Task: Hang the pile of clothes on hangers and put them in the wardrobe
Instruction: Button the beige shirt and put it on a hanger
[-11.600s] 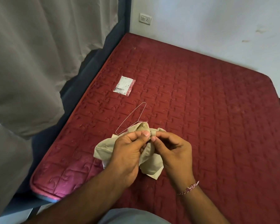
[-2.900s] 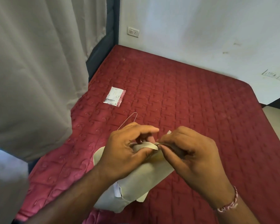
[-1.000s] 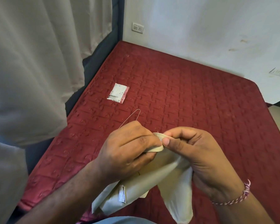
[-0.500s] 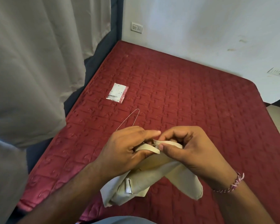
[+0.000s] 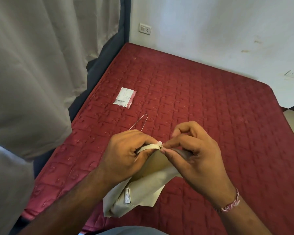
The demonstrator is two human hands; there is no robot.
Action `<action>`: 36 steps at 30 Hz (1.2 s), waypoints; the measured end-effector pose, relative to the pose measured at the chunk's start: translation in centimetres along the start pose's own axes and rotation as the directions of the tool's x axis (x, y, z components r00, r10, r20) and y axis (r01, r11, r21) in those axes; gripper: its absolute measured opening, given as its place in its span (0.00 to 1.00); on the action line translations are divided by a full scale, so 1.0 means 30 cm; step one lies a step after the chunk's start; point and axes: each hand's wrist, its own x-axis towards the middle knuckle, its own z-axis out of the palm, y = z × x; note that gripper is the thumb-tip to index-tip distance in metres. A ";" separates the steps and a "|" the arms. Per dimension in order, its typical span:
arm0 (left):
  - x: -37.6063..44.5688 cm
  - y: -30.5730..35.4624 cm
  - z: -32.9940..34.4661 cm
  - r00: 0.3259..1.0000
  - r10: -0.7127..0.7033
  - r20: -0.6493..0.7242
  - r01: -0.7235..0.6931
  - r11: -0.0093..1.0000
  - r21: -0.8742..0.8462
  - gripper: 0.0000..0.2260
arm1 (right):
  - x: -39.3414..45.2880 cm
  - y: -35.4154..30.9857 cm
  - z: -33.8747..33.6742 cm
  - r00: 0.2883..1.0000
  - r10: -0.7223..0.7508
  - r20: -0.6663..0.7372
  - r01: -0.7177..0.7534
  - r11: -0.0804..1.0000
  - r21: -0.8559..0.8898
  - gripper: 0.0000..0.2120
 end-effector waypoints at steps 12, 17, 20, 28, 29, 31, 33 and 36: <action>-0.008 -0.167 -0.047 0.984 -0.032 0.176 -0.008 0.975 0.221 0.11 | 0.021 0.117 0.001 0.895 0.422 0.143 -0.442 0.883 0.158 0.07; -0.036 -0.224 -0.126 0.968 -0.236 0.089 0.237 0.971 -0.002 0.17 | 0.026 0.178 -0.048 0.802 0.462 0.379 -0.567 0.788 0.241 0.05; -0.028 -0.214 -0.158 0.919 -0.319 0.231 0.357 0.923 -0.144 0.13 | 0.013 0.216 -0.062 0.764 0.453 0.459 -0.579 0.796 0.179 0.04; -0.016 -0.220 -0.178 0.948 -0.285 0.142 0.307 0.937 -0.164 0.10 | -0.027 0.245 -0.088 0.740 0.516 0.431 -0.634 0.749 0.193 0.05; -0.013 -0.214 -0.173 0.955 -0.282 0.092 0.294 0.943 -0.158 0.10 | -0.026 0.236 -0.096 0.753 0.517 0.406 -0.629 0.748 0.213 0.05; -0.004 -0.191 -0.165 0.962 -0.274 -0.010 0.269 0.950 -0.159 0.09 | -0.021 0.208 -0.111 0.772 0.485 0.411 -0.602 0.766 0.226 0.03; 0.015 -0.161 -0.163 0.957 -0.272 -0.097 0.253 0.952 -0.172 0.11 | -0.011 0.176 -0.124 0.774 0.489 0.402 -0.607 0.753 0.253 0.03; 0.038 -0.100 -0.159 0.967 -0.213 -0.138 0.190 0.968 -0.164 0.12 | -0.001 0.124 -0.146 0.772 0.513 0.376 -0.632 0.681 0.369 0.06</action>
